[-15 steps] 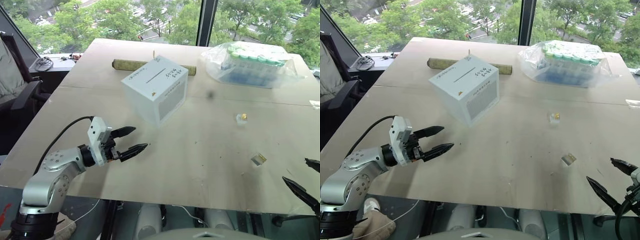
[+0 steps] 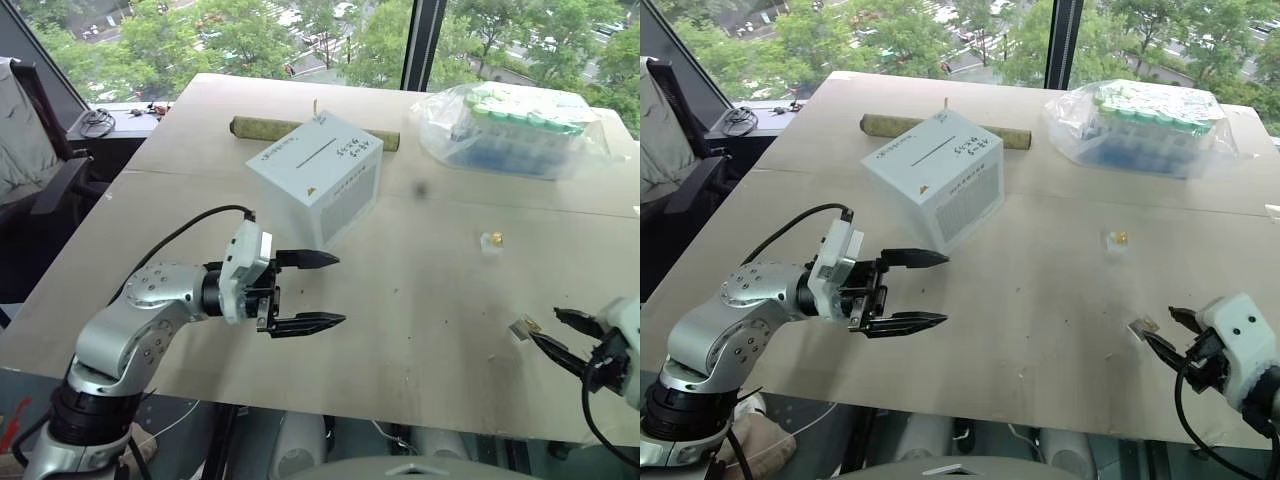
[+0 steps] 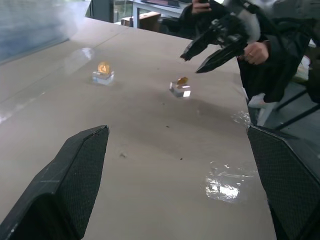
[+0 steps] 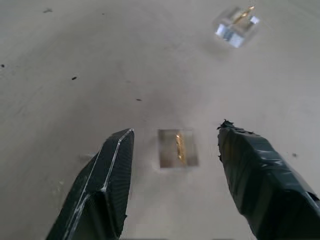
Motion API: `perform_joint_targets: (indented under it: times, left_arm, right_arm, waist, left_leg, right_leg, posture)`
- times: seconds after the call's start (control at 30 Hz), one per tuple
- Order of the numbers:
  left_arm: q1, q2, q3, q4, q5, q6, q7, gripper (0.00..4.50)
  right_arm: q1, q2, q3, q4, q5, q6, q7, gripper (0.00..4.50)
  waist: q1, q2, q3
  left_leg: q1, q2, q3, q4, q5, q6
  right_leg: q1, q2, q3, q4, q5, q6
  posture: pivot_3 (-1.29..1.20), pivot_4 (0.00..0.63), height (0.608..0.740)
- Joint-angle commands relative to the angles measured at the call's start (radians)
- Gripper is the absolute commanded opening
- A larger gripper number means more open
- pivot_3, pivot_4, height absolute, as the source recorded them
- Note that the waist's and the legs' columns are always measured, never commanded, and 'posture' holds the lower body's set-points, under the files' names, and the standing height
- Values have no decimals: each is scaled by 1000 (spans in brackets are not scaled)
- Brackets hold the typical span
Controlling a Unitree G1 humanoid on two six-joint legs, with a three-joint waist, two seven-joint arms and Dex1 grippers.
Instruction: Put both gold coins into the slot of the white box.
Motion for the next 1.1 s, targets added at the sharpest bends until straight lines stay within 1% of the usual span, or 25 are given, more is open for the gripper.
perform_joint_targets:
  times: [0.03,0.3,0.7,0.8,0.83,0.87,0.9,1.1]
  left_arm:
    - [-14,7,0,-40,-3,-5,0,4500]
    - [3,15,14,-52,-6,-12,-7,4500]
    - [34,24,29,-47,-6,-28,-29,4500]
    - [35,27,29,-46,-3,-33,-33,4500]
    - [34,27,29,-45,-3,-33,-33,4500]
    - [34,27,30,-43,-3,-34,-33,4500]
    - [34,27,29,-39,-2,-37,-34,4500]
    - [29,25,24,-33,2,-42,-33,4500]
  right_arm:
    - [-22,-19,19,10,-32,16,-18,1909]
    - [-47,-33,67,38,-78,27,-12,1909]
    - [-61,-20,96,93,-123,5,-4,1909]
    - [-71,-14,103,105,-128,1,-7,1110]
    - [-72,-13,106,105,-129,1,-6,699]
    - [-75,-13,108,103,-130,3,-7,139]
    - [-86,-12,110,91,-126,15,-13,23]
    - [-115,-13,110,54,-108,64,-21,23]
  waist:
    - [1,0,0]
    - [1,0,0]
    - [1,0,0]
    - [1,0,0]
    - [1,0,0]
    - [1,0,0]
    - [1,0,0]
    - [1,0,0]
  left_leg:
    - [0,0,-1,1,0,0]
    - [0,-1,-4,3,0,0]
    - [1,-1,-4,3,0,0]
    - [1,-1,-4,3,0,0]
    - [1,-1,-4,3,0,0]
    - [1,-1,-5,3,0,0]
    - [1,-1,-5,3,0,0]
    - [1,-1,-5,3,0,0]
  right_leg:
    - [1,0,0,0,0,0]
    - [2,0,-2,0,0,0]
    - [2,0,-2,0,0,0]
    - [2,0,-2,0,0,0]
    - [2,0,-2,0,0,0]
    - [2,1,-2,0,0,0]
    - [2,1,-2,0,0,0]
    - [2,1,-2,0,0,0]
  posture:
    - [0,150,740]
    - [0,150,740]
    - [0,150,740]
    - [0,150,740]
    - [0,150,740]
    - [0,150,740]
    - [0,150,740]
    - [0,150,740]
